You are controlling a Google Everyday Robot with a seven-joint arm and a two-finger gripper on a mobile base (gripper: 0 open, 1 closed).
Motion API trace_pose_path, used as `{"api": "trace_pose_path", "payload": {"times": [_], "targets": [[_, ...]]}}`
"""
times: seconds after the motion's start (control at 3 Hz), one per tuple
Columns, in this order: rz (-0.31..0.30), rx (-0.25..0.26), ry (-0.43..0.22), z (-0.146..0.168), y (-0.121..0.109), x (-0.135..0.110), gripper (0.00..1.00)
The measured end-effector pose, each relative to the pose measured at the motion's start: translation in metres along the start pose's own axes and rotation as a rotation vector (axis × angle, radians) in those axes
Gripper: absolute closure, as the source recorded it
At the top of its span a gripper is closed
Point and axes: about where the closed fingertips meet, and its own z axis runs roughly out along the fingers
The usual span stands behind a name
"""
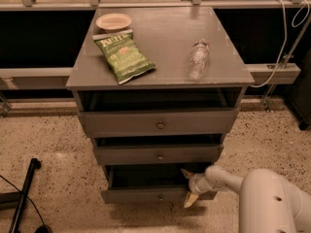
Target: Open bottom drawer
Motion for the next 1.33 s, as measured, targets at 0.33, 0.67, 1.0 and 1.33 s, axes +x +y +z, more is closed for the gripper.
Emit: {"api": "trace_pose_path", "payload": {"times": [0.33, 0.67, 1.0, 1.33], "targets": [[0.026, -0.059, -0.002, 0.006, 0.014, 0.005, 0.17], [0.026, -0.113, 0.010, 0.008, 0.026, 0.002, 0.37], [0.025, -0.166, 0.012, -0.005, 0.044, -0.006, 0.55], [0.027, -0.203, -0.006, -0.021, 0.063, -0.011, 0.55]]}}
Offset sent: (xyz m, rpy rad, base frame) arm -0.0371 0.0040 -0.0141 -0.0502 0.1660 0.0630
